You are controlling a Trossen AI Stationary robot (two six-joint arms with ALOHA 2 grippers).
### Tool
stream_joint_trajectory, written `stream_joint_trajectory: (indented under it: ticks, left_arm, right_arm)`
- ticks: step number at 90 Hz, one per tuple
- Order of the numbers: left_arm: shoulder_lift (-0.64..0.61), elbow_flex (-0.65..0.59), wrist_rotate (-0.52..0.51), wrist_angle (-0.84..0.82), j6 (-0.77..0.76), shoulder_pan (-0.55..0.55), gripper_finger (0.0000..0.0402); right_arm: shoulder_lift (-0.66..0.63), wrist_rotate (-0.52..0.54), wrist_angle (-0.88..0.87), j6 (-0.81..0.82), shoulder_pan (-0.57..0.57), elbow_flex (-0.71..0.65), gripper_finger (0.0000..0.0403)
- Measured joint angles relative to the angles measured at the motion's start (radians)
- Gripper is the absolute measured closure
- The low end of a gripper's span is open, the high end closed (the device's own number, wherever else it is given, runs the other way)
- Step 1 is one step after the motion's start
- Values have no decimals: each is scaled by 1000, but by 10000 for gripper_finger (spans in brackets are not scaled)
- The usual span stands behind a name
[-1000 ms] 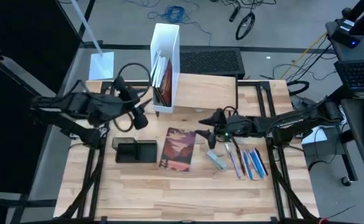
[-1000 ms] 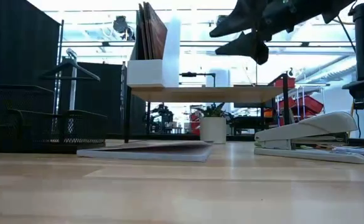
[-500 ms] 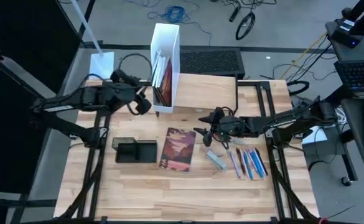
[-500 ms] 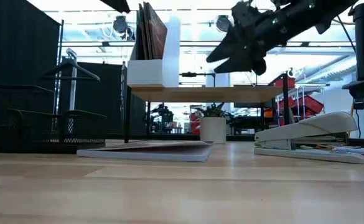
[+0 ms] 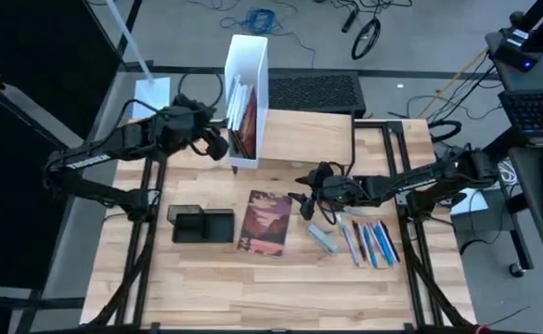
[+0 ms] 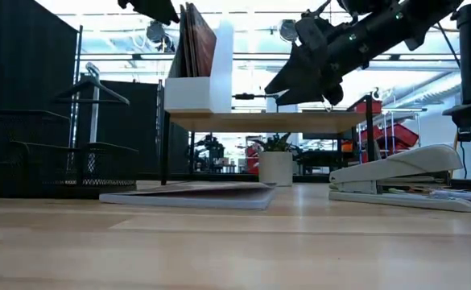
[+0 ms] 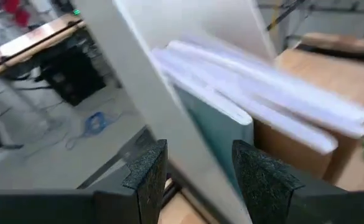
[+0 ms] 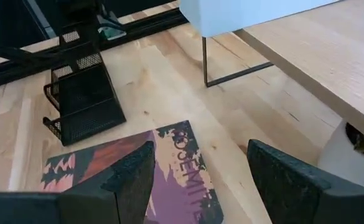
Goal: Stock shelves
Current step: Remove the blue book from the white bookshelf on the shelf
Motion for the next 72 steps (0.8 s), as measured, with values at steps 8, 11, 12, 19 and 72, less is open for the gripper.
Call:
stream_joint_trajectory:
  ticks: [8,11,12,19,72]
  left_arm:
    - [0,0,38,30,1,7,234]
    - [0,0,42,29,1,7,234]
    - [0,0,42,27,1,7,234]
    - [0,0,43,7,-4,7,234]
    - [3,0,61,64,-51,-1,234]
  right_arm:
    - [0,0,-2,-2,0,0,167]
    - [0,0,-2,-1,0,0,167]
    - [0,0,-3,0,0,0,167]
    - [0,0,-8,2,0,0,167]
    - [0,-1,-9,7,0,0,167]
